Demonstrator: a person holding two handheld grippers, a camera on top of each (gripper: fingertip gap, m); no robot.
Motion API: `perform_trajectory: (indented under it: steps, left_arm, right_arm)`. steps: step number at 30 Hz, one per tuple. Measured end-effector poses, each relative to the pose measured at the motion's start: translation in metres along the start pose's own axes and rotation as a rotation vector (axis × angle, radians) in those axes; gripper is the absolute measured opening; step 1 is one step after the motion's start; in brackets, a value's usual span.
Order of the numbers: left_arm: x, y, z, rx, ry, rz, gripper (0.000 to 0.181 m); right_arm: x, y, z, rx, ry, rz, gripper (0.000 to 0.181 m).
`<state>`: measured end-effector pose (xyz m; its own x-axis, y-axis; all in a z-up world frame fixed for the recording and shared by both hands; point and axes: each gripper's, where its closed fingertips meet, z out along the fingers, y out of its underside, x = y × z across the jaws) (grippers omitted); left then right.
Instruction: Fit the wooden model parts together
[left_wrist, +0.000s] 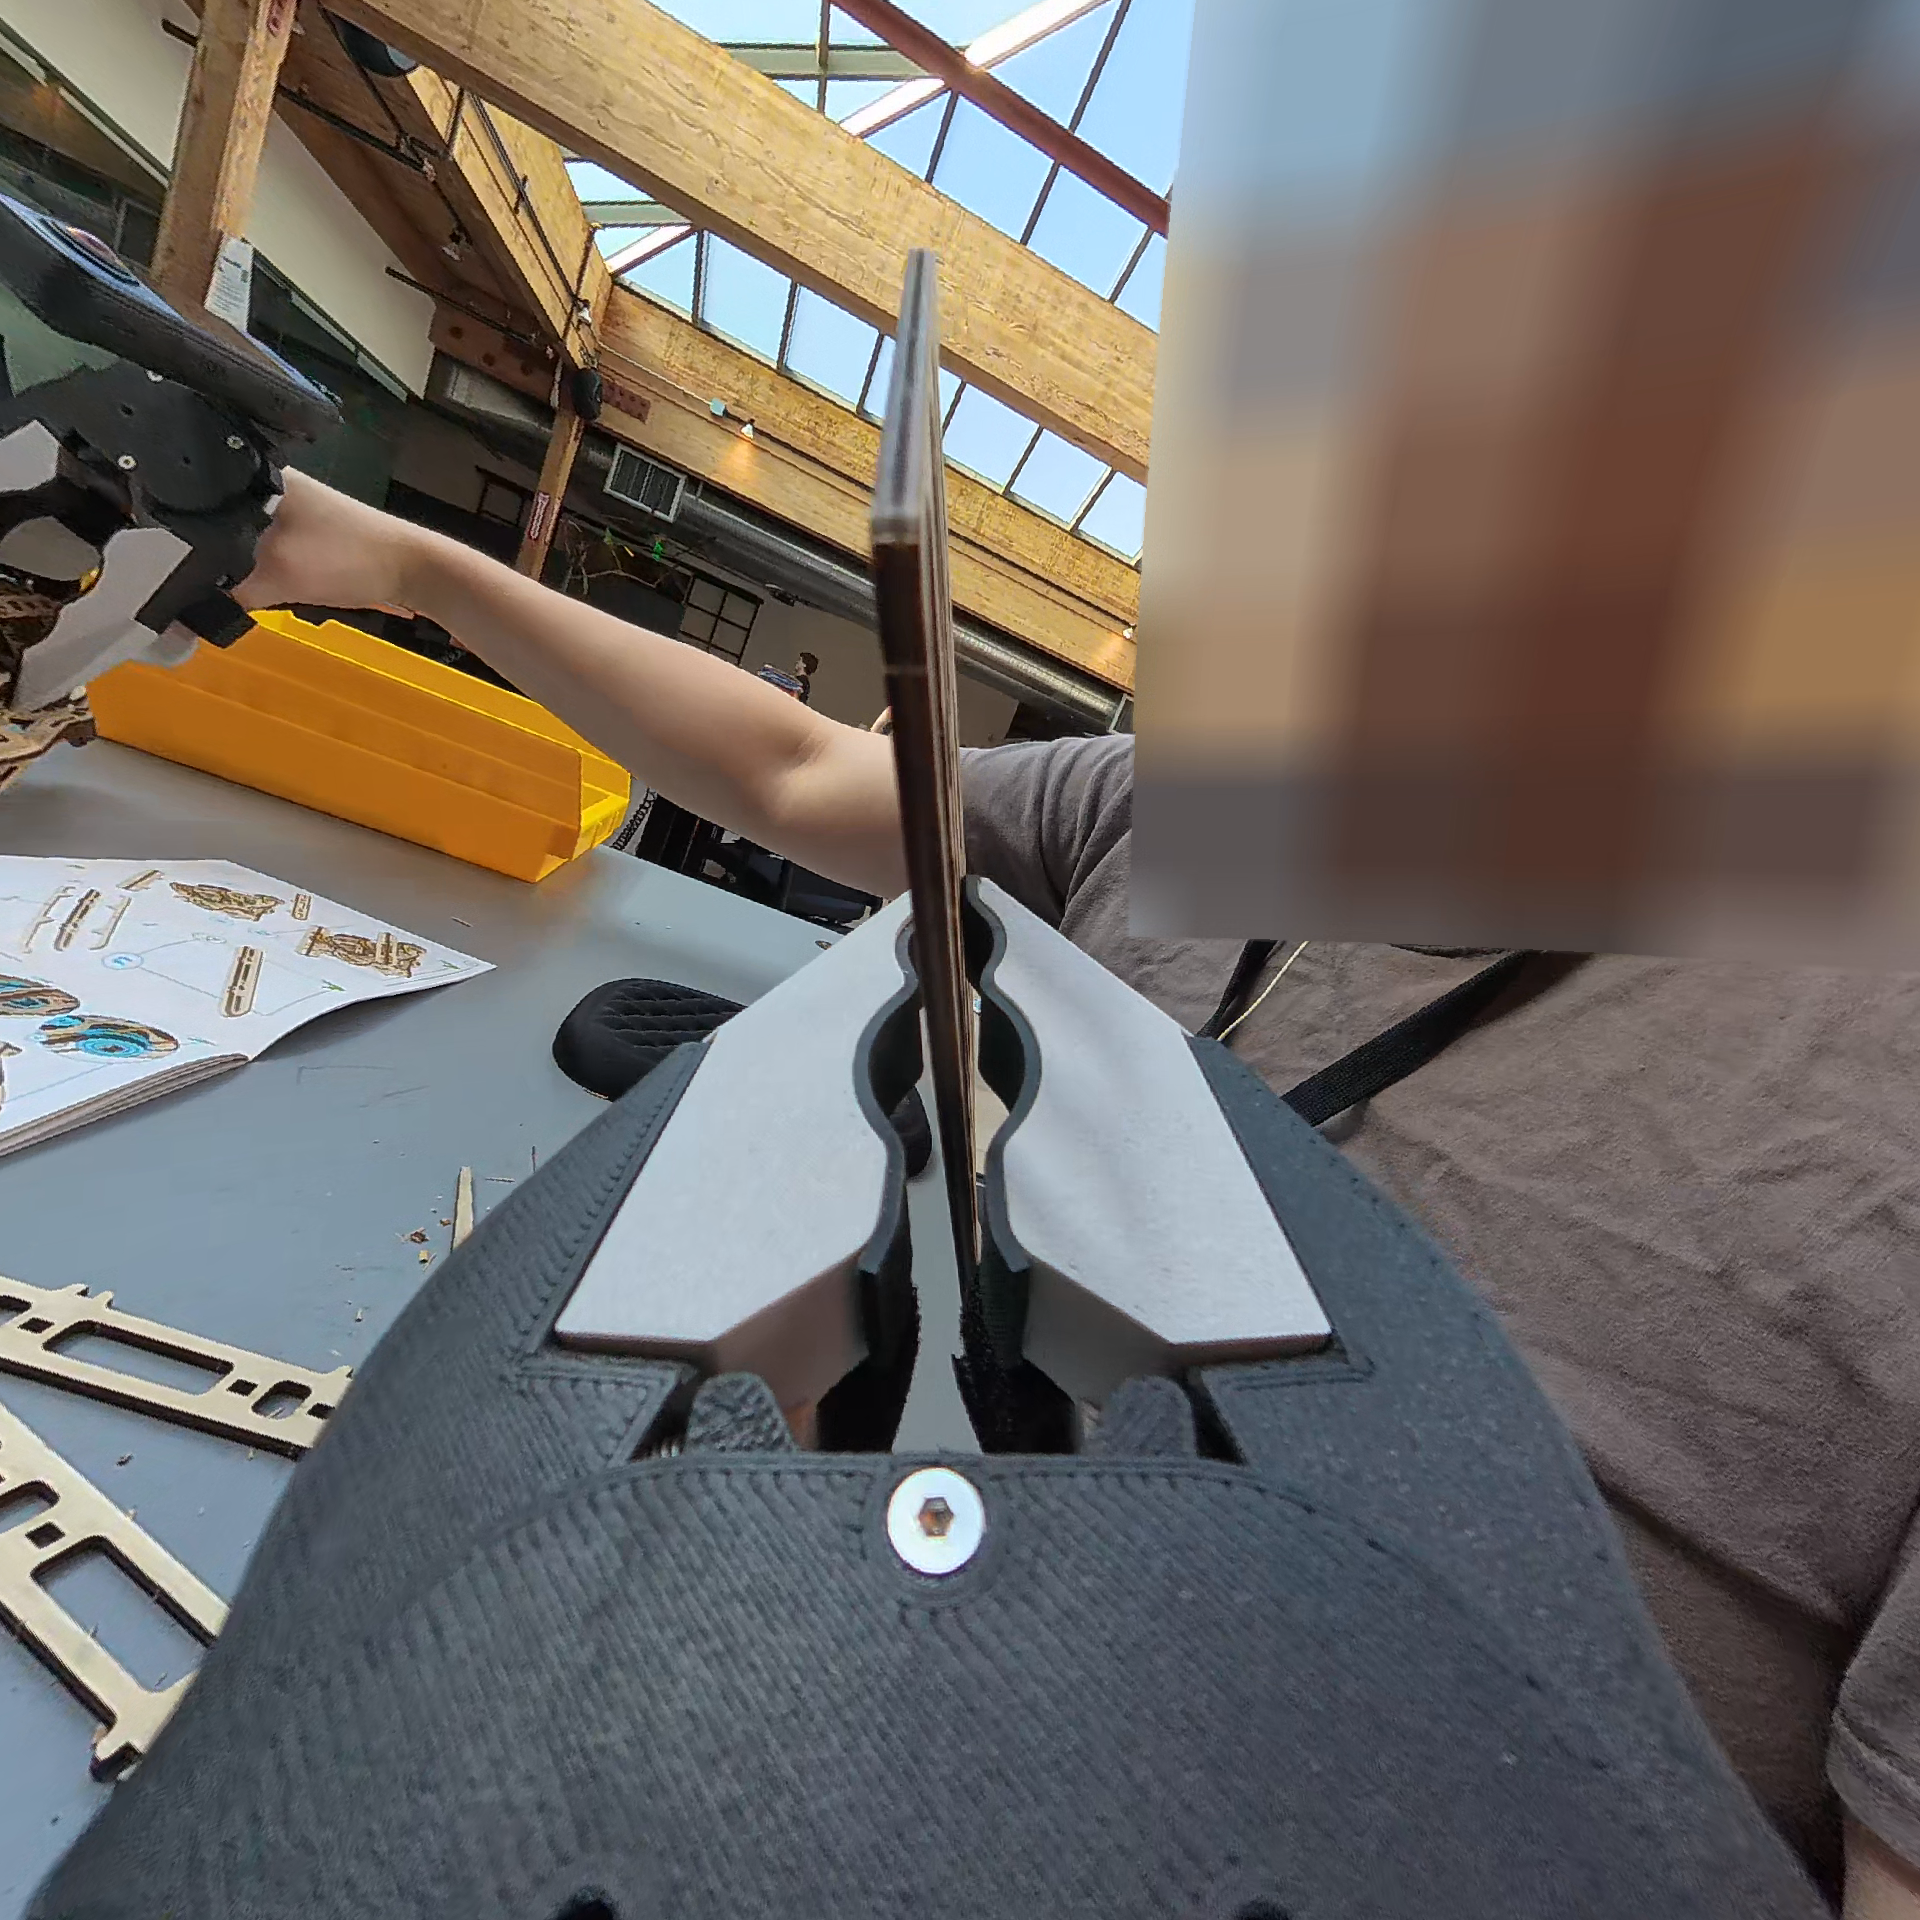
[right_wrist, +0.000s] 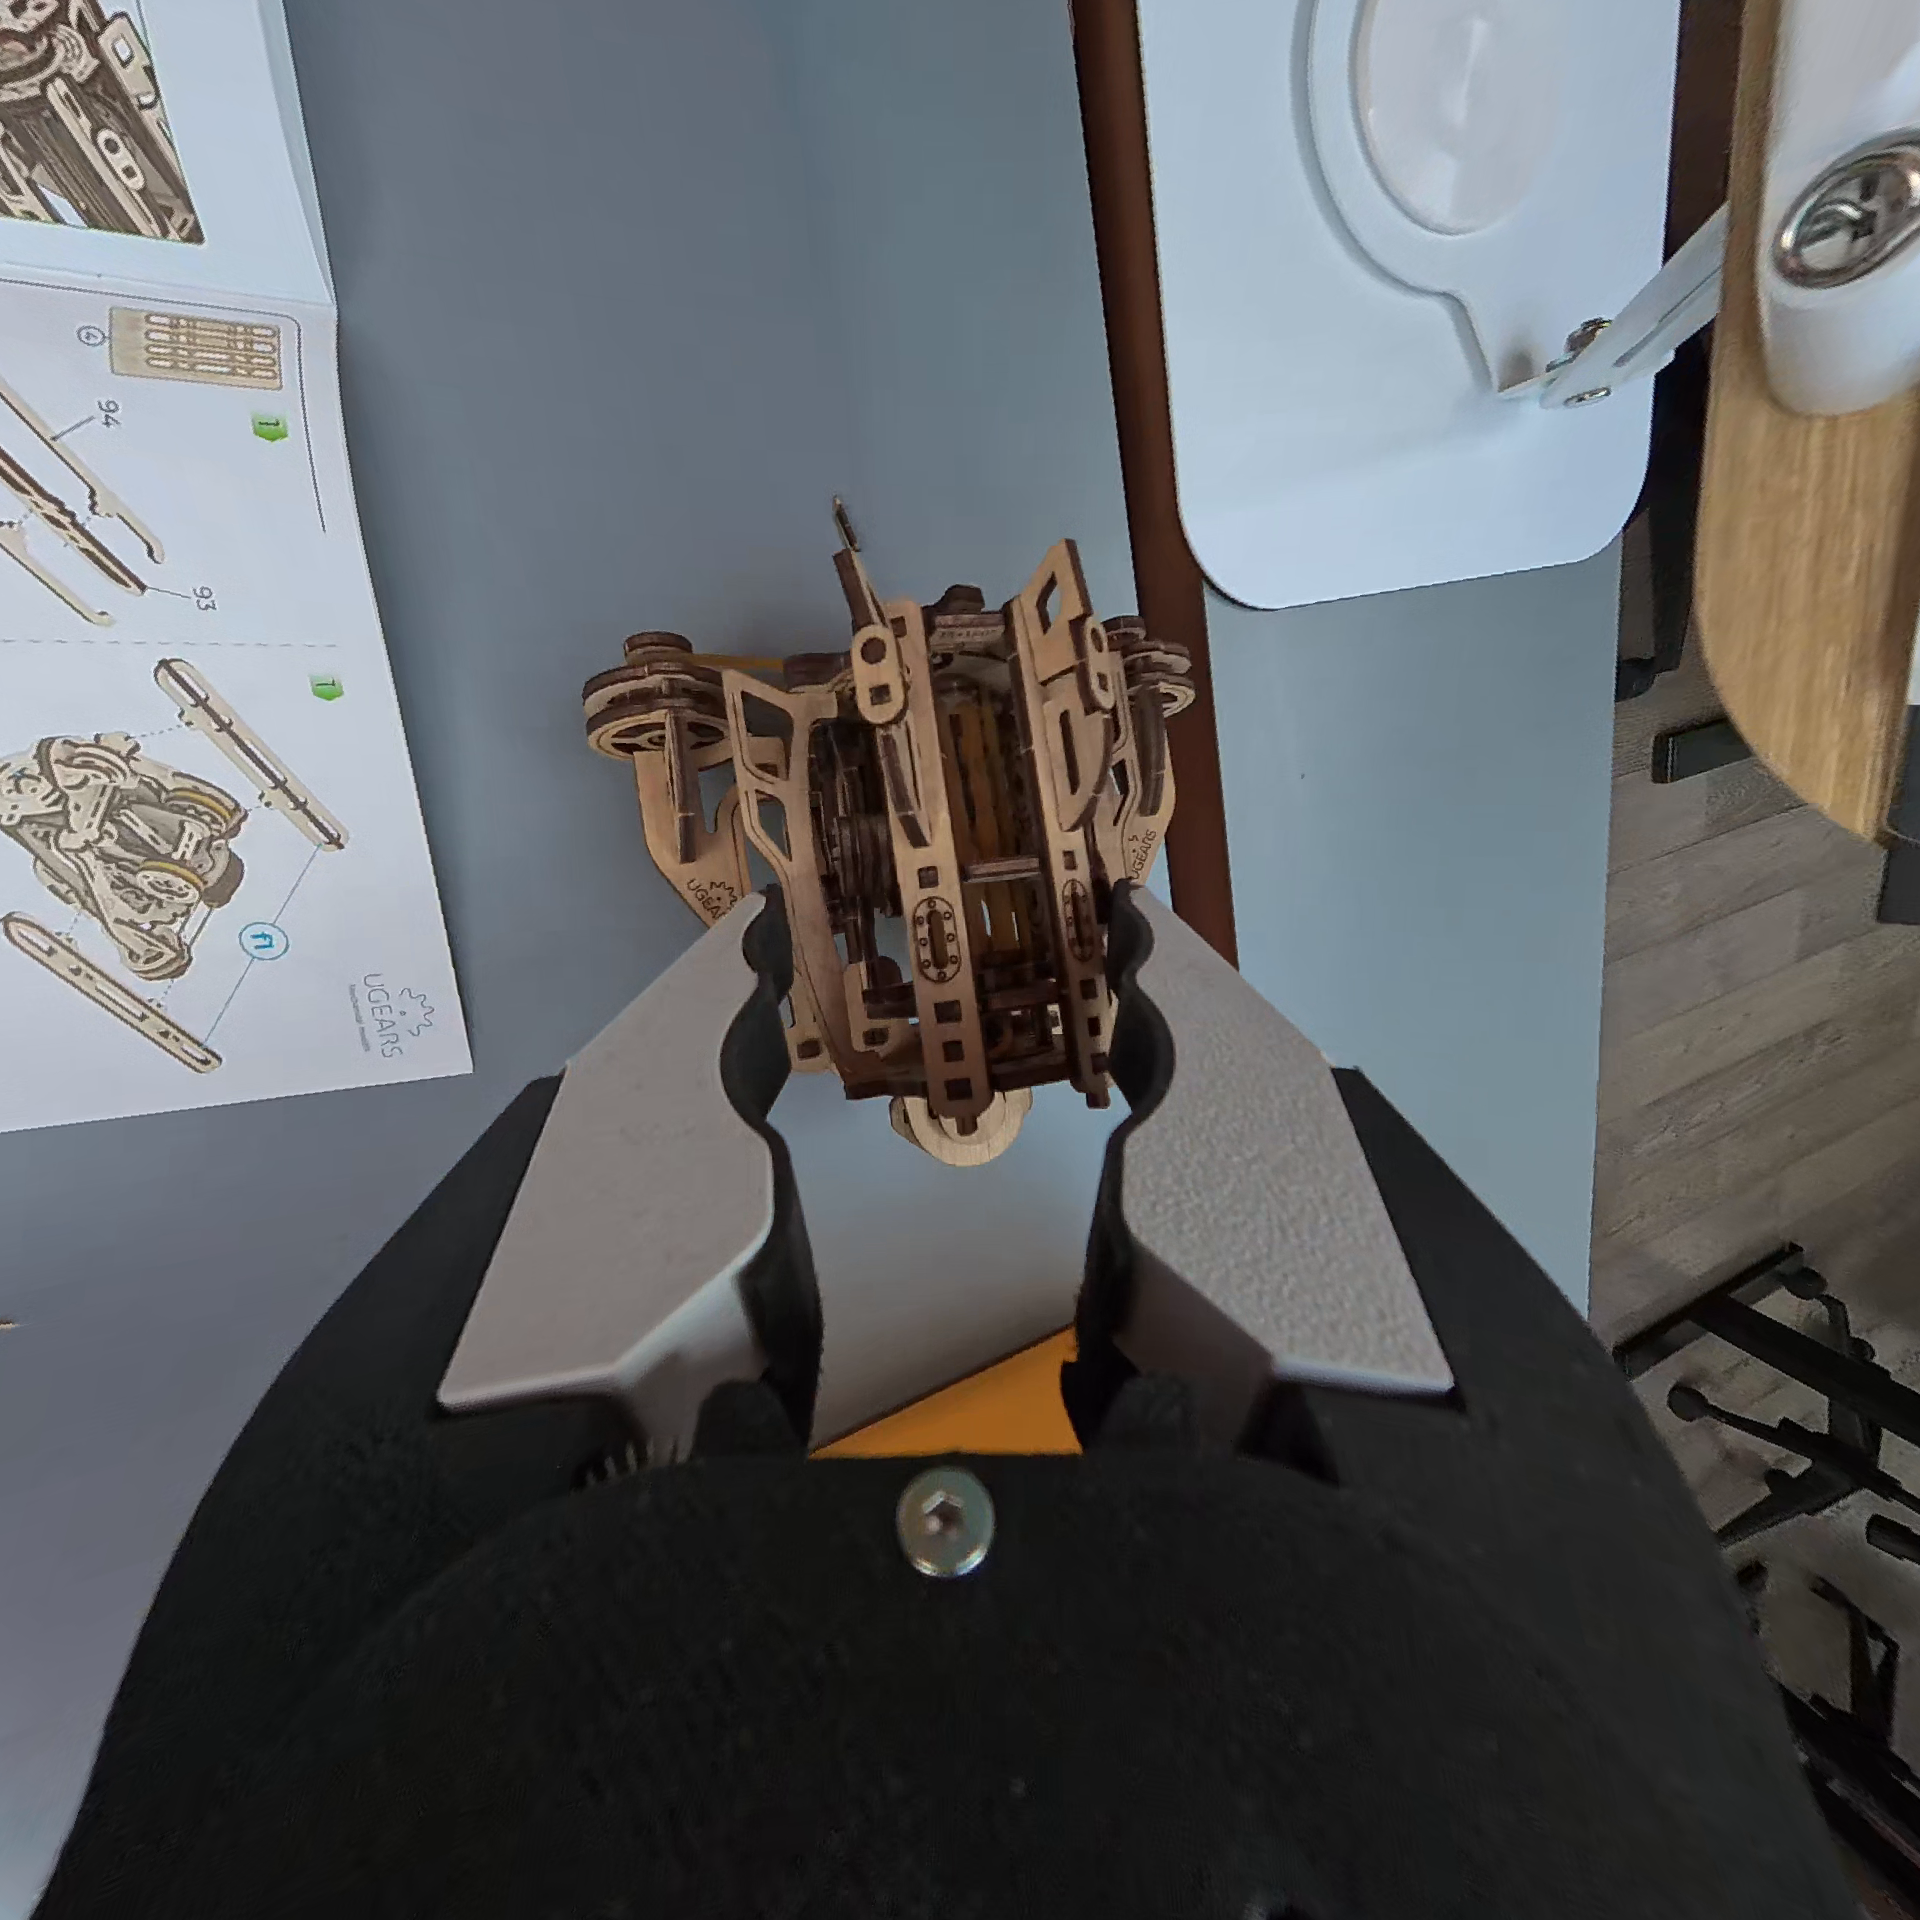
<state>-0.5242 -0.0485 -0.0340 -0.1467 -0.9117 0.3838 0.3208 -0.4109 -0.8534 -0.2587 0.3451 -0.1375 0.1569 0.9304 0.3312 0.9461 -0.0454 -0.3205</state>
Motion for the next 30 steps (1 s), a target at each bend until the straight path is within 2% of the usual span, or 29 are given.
perform_trajectory:
  steps: [5,11,14,17,18,20,22,23,24,26,28,30]
  left_arm:
    - [0.001,-0.002,-0.002,0.014,0.001,-0.001,0.0]
    - [0.006,-0.006,-0.004,0.033,0.018,0.009,0.0]
    - [0.009,-0.008,-0.004,0.042,0.031,0.009,0.0]
    - [0.007,-0.008,-0.003,0.042,0.012,0.014,0.0]
    - [0.002,-0.007,-0.003,0.035,-0.016,0.008,0.0]
    - [-0.019,-0.003,0.001,0.009,-0.107,-0.046,0.0]
    - [-0.047,0.01,0.006,-0.057,-0.212,-0.156,0.0]
    - [-0.06,0.018,0.01,-0.099,-0.255,-0.206,0.0]
    - [-0.069,0.025,0.014,-0.138,-0.281,-0.235,0.0]
    - [-0.082,0.04,0.019,-0.215,-0.327,-0.256,0.0]
    - [-0.091,0.054,0.021,-0.288,-0.38,-0.252,0.0]
    - [-0.094,0.065,0.022,-0.33,-0.407,-0.249,0.0]
  right_arm:
    - [-0.005,0.004,0.0,0.011,-0.02,0.007,0.06]
    - [-0.002,0.005,-0.004,0.057,0.033,0.033,0.06]
    - [-0.004,0.003,-0.023,0.083,0.082,0.03,0.067]
    - [-0.016,-0.01,-0.066,0.188,0.175,0.086,0.067]
    - [-0.028,-0.024,-0.088,0.282,0.211,0.121,0.067]
    - [-0.07,-0.068,-0.137,0.6,0.209,0.216,0.062]
    - [-0.13,-0.112,-0.18,0.968,0.045,0.366,0.059]
    - [-0.164,-0.128,-0.189,1.083,-0.083,0.43,0.061]
    - [-0.198,-0.14,-0.189,1.133,-0.225,0.468,0.069]
    - [-0.255,-0.157,-0.165,1.098,-0.448,0.553,0.073]
    - [-0.294,-0.168,-0.133,1.016,-0.582,0.625,0.072]
    - [-0.316,-0.174,-0.104,0.934,-0.657,0.687,0.064]
